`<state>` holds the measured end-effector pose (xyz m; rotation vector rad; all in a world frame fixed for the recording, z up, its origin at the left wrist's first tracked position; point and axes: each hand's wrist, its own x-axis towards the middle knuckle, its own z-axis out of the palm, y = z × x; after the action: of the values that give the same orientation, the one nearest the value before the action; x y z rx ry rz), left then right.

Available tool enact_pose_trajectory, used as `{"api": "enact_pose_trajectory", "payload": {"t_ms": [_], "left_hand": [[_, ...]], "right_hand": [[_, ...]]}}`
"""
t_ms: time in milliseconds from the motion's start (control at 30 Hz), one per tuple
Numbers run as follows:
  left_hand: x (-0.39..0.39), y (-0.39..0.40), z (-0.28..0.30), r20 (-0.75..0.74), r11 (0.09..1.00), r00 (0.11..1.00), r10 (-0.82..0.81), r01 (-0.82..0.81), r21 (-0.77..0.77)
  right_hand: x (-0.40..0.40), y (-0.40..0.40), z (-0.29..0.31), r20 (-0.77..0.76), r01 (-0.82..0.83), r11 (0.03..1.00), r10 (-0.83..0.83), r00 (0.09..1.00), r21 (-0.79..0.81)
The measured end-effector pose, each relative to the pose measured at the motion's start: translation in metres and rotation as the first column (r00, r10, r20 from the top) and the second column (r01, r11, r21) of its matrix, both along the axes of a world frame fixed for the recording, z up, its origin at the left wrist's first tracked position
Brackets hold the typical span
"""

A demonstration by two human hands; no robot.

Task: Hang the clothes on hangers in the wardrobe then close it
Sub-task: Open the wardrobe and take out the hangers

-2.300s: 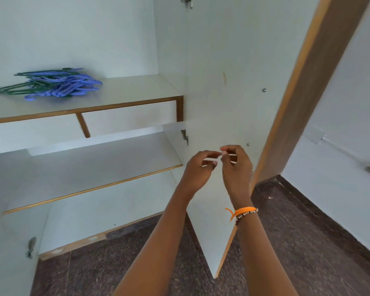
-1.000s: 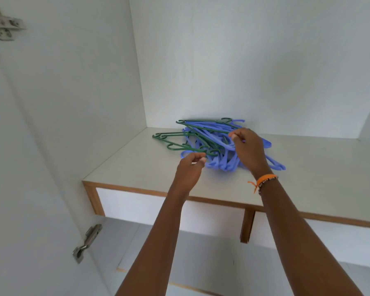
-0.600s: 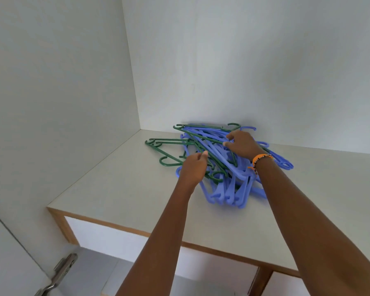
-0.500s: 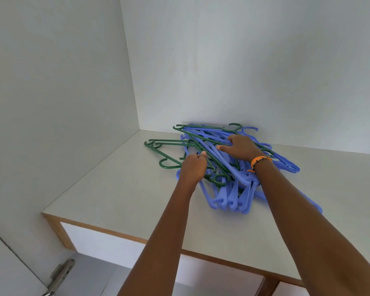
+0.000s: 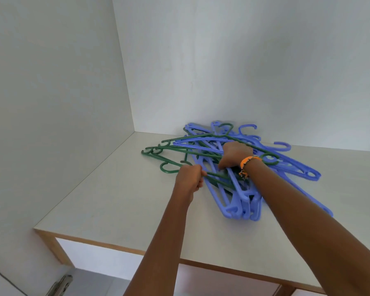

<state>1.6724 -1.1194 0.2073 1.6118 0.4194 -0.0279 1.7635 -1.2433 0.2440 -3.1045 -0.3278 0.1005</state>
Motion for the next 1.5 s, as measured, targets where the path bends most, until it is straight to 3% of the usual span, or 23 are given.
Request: {"api": "enact_pose_trajectory", "payload": {"t_ms": [133, 233, 367, 533, 700, 867, 1033, 1133, 1300, 1500], "left_hand": [[-0.016, 0.001, -0.005, -0.1, 0.989, 0.986, -0.134, 0.128, -0.068], [-0.018, -0.003, -0.019, -0.133, 0.96, 0.98, -0.148, 0.11, -0.257], [-0.016, -0.014, -0.026, -0.099, 0.812, 0.987, -0.13, 0.049, -0.582], [-0.002, -0.025, -0.027, -0.038, 0.646, 0.998, -0.05, 0.003, -0.763], [0.011, -0.029, -0.018, -0.004, 0.693, 0.994, -0.112, 0.075, -0.717], [0.023, -0.028, -0.024, -0.001, 0.755, 0.986, -0.169, 0.129, -0.643], [0.022, -0.047, -0.028, 0.094, 0.787, 0.963, -0.254, 0.262, -0.559], [0.019, -0.064, -0.029, 0.117, 0.693, 0.974, -0.196, 0.221, -0.686], [0.024, -0.084, -0.039, 0.043, 0.521, 0.996, -0.083, 0.081, -0.85], [0.031, -0.078, -0.047, 0.227, 0.421, 0.959, -0.168, 0.278, -0.863]], "right_hand": [[0.001, -0.039, 0.014, 0.046, 0.05, 0.998, -0.052, 0.998, 0.032], [0.004, -0.063, 0.018, -0.018, 0.081, 0.985, -0.079, 0.997, 0.155], [0.005, -0.077, 0.011, -0.121, 0.163, 0.931, -0.13, 0.984, 0.326], [0.007, -0.076, 0.001, -0.164, 0.188, 0.949, -0.149, 0.975, 0.254], [0.006, -0.063, -0.003, -0.279, 0.239, 0.946, -0.174, 0.944, 0.221], [0.009, -0.06, -0.008, -0.319, 0.392, 0.828, -0.275, 0.907, 0.401], [0.008, -0.075, -0.002, -0.348, 0.357, 0.871, -0.236, 0.907, 0.339], [0.008, -0.087, -0.002, -0.336, 0.312, 0.877, -0.189, 0.923, 0.364], [0.0, -0.088, -0.008, -0.276, 0.246, 0.934, -0.173, 0.946, 0.26], [-0.001, -0.092, -0.004, -0.356, 0.264, 0.859, -0.104, 0.929, 0.44]]}}
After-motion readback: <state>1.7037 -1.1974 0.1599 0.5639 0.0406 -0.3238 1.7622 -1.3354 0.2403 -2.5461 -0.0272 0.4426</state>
